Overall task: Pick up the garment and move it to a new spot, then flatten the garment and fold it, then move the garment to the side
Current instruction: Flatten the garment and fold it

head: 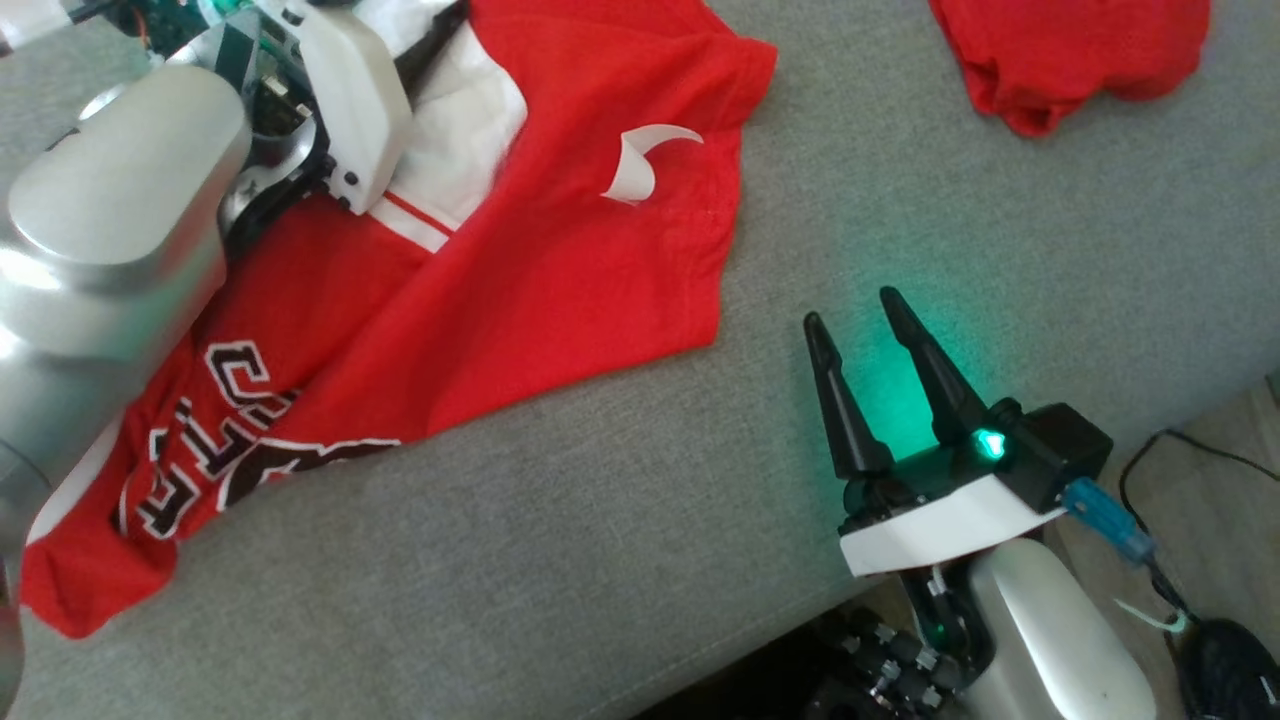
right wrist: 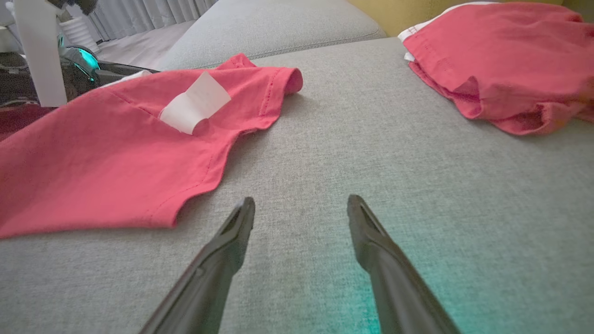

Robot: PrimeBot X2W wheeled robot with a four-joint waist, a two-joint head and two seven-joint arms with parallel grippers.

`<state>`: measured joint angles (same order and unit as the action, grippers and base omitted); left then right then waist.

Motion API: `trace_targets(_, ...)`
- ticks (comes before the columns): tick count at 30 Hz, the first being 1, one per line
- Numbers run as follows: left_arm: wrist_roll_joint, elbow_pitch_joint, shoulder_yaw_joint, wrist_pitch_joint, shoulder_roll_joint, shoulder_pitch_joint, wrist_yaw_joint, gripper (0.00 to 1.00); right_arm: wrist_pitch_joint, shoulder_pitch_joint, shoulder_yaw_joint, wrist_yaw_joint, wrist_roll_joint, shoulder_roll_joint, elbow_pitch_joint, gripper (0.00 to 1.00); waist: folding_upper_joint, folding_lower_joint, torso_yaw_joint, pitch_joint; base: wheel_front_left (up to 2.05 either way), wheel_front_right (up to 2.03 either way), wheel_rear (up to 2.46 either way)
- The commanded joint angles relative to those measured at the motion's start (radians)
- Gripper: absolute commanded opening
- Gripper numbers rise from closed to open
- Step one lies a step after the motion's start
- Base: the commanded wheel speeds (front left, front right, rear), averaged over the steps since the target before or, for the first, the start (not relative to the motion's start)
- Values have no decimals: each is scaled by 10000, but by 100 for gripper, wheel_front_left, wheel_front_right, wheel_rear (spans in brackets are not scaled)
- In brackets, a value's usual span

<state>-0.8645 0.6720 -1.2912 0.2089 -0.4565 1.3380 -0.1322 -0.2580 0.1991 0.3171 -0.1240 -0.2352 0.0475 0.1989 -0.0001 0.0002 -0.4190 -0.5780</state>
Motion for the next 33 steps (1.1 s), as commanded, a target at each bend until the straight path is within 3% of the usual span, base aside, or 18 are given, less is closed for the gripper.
trace_targets(1,-94,-212,235,-38,-176,533,16,30,-38,-2,175,-67,-85,30,-299,100,1,-2,-39,-66,0,0,0)
trace_targets(2,-108,-279,199,-50,-189,534,16,0,-38,20,152,-67,-106,30,-287,100,1,-2,-19,-68,0,0,0)
trace_targets(9,224,-1163,115,-492,-212,479,16,0,-38,50,-226,-67,5,29,-250,100,1,-2,479,324,0,0,0)
trace_targets(15,354,-2249,111,-1725,-136,167,16,0,-38,-202,-671,-67,344,29,-159,100,1,-2,1360,1324,0,0,0)
trace_targets(20,637,-4001,111,-2384,-165,-842,15,0,-38,-648,-1150,-67,650,29,-171,100,1,-2,2240,2335,0,0,0)
trace_targets(25,2102,-5602,110,-2131,134,-2876,15,0,-38,-1000,-1495,-67,788,74,-279,100,1,-2,2922,2835,0,0,0)
trace_targets(28,3189,-5670,110,-2142,548,-4349,15,0,-38,-1100,-1610,-67,838,110,-324,100,1,-2,3181,2874,0,0,0)
trace_targets(29,3579,-5452,110,-2249,674,-4772,15,37,-38,-1125,-1635,-67,848,117,-343,100,1,-2,3235,2876,0,0,0)
trace_targets(30,3935,-5168,110,-2380,786,-5156,15,100,-38,-1157,-1661,-67,863,118,-374,100,1,-2,3281,2876,0,0,0)
trace_targets(33,4210,-4245,110,-3026,1131,-6017,295,100,-38,-1324,-1833,-67,871,158,-486,100,1,-2,3488,2901,0,0,0)
